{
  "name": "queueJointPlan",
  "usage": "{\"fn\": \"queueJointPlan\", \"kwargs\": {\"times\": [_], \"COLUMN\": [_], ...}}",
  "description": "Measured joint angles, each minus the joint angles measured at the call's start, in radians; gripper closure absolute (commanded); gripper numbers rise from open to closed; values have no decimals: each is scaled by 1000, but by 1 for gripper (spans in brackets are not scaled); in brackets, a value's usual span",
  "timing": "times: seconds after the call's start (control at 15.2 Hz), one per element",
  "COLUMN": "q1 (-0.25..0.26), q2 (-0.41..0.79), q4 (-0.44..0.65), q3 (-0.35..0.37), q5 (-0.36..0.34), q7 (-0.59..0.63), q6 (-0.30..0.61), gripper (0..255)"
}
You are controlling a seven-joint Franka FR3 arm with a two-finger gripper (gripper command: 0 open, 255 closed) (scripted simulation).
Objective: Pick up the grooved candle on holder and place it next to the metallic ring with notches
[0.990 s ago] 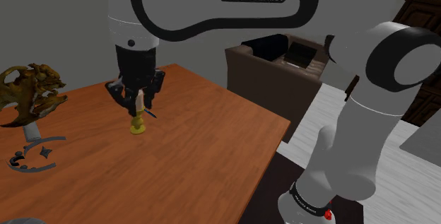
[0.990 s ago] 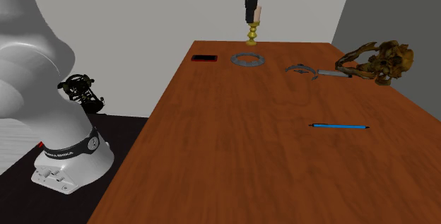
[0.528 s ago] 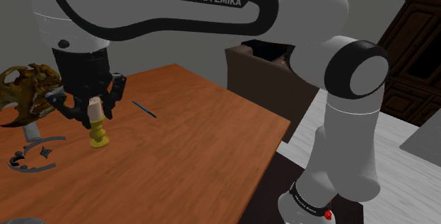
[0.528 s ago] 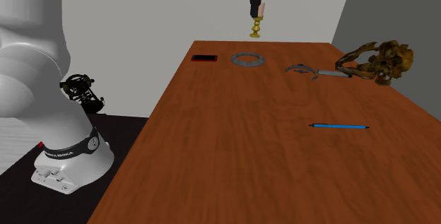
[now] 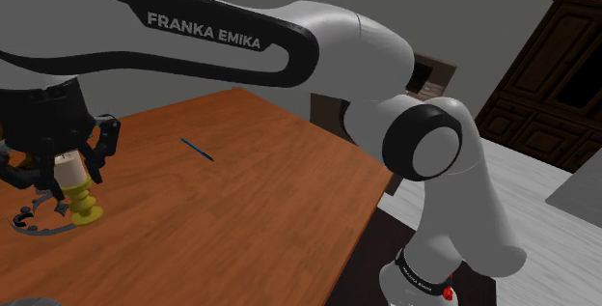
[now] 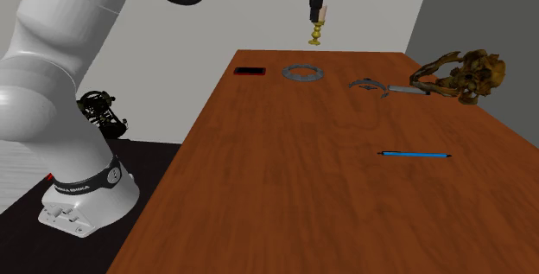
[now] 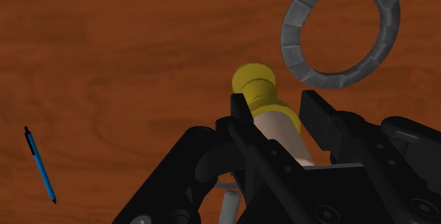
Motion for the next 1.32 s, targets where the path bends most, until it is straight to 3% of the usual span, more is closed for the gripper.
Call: {"fn": "queueJointPlan", "kwargs": {"times": [0.33,1.32], "q1": [-32,-71], "q2": [-52,-82], "q4": [-160,-418], "q3": [7,9], "q5": [11,13], "q7": [13,31], "q6": [105,328], "gripper": [255,255]}}
